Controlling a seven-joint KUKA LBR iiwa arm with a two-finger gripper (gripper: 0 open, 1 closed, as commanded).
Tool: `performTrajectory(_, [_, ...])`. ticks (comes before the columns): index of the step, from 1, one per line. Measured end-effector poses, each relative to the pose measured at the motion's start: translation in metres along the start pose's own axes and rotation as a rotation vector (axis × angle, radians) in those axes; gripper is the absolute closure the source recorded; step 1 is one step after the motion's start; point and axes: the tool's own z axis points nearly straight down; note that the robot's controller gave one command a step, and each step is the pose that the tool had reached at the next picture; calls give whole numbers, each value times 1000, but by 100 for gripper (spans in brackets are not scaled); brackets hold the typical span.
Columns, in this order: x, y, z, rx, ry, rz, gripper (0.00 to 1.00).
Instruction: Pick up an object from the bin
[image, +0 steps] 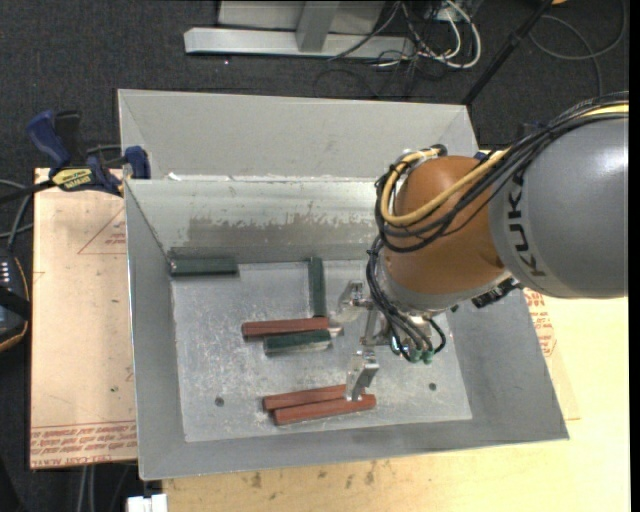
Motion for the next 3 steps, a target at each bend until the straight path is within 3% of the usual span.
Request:
performTrajectory(1, [-2,0,-3,-1,-7,2,0])
performTrajectory(2, [11,5,69,0,-12,-54,0])
performTrajectory(3, [10,6,105,-3,-19,-57,0])
